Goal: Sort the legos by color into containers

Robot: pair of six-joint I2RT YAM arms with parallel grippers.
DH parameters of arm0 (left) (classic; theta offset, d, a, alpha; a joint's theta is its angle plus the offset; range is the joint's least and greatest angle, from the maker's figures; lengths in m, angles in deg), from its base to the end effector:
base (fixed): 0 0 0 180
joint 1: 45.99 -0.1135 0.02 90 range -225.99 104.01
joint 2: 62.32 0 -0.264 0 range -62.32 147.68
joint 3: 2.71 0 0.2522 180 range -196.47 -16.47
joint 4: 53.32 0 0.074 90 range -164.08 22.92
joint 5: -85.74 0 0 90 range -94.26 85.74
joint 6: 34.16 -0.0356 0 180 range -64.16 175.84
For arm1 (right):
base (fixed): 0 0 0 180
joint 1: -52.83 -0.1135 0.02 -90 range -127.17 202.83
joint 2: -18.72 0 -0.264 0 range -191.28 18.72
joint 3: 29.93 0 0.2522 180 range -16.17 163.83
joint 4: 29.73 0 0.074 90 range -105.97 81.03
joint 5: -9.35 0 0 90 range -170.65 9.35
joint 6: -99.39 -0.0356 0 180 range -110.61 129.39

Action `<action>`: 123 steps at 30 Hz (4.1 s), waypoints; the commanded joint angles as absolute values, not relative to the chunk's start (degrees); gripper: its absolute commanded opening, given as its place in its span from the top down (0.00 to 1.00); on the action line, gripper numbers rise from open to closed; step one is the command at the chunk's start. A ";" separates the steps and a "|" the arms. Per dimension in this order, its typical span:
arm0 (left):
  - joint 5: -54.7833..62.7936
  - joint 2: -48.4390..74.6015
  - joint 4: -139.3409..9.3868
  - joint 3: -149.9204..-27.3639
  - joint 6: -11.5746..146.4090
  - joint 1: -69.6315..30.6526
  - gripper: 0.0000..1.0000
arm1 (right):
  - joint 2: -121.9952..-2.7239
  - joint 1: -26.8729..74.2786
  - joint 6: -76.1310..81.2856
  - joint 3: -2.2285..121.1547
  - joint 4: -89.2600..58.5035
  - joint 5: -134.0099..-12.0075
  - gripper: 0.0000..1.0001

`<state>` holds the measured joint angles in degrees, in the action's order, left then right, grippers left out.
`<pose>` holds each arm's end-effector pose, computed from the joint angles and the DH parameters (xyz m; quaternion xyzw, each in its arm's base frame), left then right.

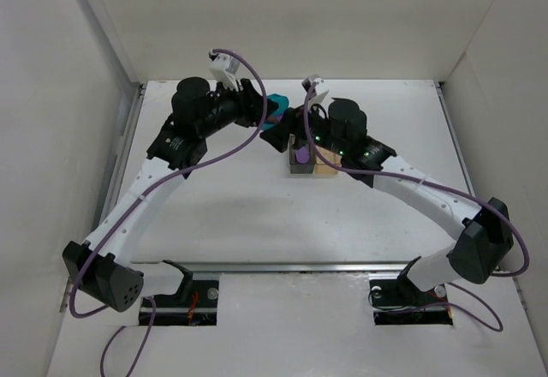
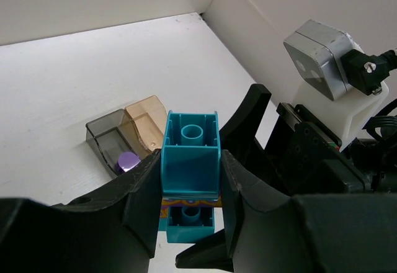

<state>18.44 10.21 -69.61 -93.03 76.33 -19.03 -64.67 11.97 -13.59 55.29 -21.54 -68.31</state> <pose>0.2502 -0.1427 0.4452 0.1794 0.6751 -0.4083 0.5877 0.2596 0.2346 0.3717 -0.1859 0.7208 0.4185 0.5203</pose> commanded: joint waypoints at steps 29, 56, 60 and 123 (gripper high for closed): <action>-1.52 7.99 -70.50 -95.05 68.49 -22.96 1.00 | -85.85 11.61 -10.13 62.37 -12.13 -64.13 0.96; -5.66 3.85 -72.97 -87.58 69.55 -22.96 1.00 | -74.55 7.48 3.68 61.53 -10.16 -64.57 0.00; -0.76 3.86 -72.97 -87.58 71.22 -22.96 1.00 | -68.47 7.48 4.29 61.78 -13.42 -64.57 0.00; 4.35 5.44 -70.24 -89.60 69.20 -23.49 1.00 | -78.21 21.97 -12.84 62.81 -3.34 -83.20 0.89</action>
<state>3.16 7.54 -71.20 -90.40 68.74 -23.55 -75.82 18.96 -11.03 56.01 -7.68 -77.88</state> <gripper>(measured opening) 0.333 0.431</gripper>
